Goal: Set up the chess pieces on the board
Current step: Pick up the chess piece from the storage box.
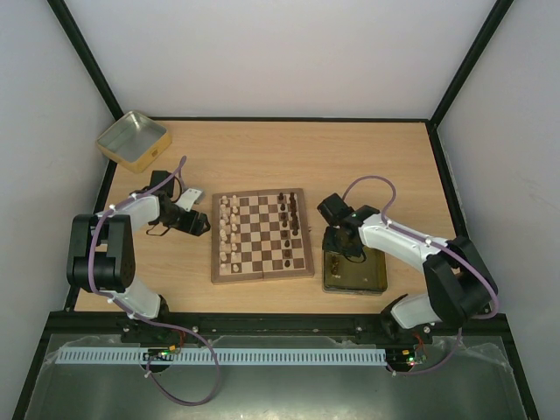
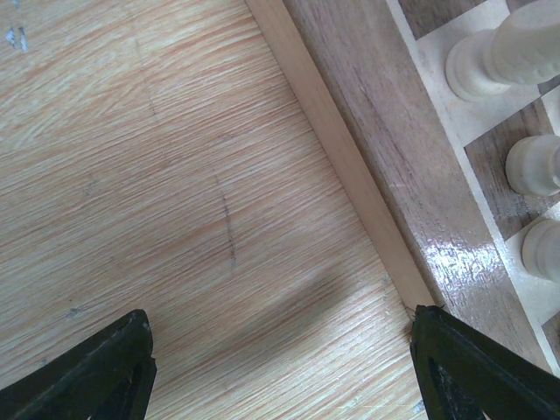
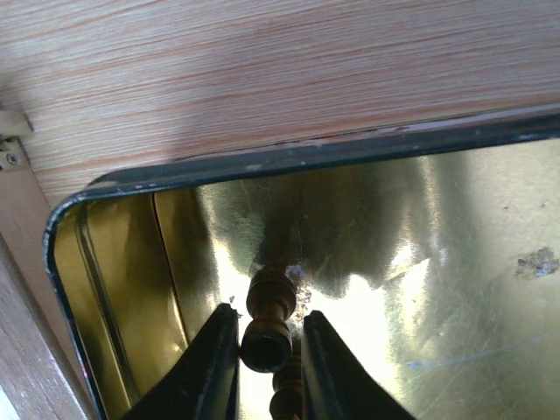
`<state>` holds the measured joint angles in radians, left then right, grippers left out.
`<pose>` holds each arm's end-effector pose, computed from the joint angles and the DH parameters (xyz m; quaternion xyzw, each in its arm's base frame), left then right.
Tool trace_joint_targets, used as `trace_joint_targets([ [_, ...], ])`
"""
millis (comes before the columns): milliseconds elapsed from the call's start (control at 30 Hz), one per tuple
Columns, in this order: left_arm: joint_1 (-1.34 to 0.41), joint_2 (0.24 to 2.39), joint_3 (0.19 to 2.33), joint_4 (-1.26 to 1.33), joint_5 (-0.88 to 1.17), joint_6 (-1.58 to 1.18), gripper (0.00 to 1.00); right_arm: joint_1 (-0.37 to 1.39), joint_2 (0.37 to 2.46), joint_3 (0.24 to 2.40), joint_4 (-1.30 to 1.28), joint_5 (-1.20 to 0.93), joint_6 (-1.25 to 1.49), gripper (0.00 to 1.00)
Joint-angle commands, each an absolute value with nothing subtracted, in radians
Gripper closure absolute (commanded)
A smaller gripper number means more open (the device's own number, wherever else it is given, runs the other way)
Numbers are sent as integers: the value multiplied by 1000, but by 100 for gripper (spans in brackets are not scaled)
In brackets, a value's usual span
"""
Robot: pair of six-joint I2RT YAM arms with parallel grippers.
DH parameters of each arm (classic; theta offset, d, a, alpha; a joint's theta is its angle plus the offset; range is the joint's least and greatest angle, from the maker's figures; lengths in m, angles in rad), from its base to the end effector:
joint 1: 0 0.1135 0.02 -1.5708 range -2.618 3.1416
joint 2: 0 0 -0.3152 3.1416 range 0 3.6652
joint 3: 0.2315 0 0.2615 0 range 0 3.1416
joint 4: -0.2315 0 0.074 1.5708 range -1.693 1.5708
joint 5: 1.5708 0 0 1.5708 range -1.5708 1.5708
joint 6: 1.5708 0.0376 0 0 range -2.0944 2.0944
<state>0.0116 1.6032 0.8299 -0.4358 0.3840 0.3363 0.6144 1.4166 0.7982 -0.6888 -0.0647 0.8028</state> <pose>0.2929 -0.0107 0.1919 0.1900 0.9474 -0.1543 0.2064 0.1970 0.1420 0.2186 0.0890 0.9868 0.1098 0.0789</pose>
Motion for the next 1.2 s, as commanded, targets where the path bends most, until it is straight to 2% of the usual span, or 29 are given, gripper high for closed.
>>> trace_joint_targets([
  [0,15,1606,827,-446,382,337,20,607,1428,789,-672,-52,788,87],
  [133,15,1606,827,-445,382,338,20,606,1430,787,-669,-49,783,94],
  [267,15,1608,828,-445,382,338,20,606,1436,788,-671,-44,778,98],
  [733,15,1612,829,-445,385,338,20,606,1383,886,-804,92,748,98],
  [1167,15,1612,830,-446,385,338,20,654,1349,986,-860,62,764,98],
])
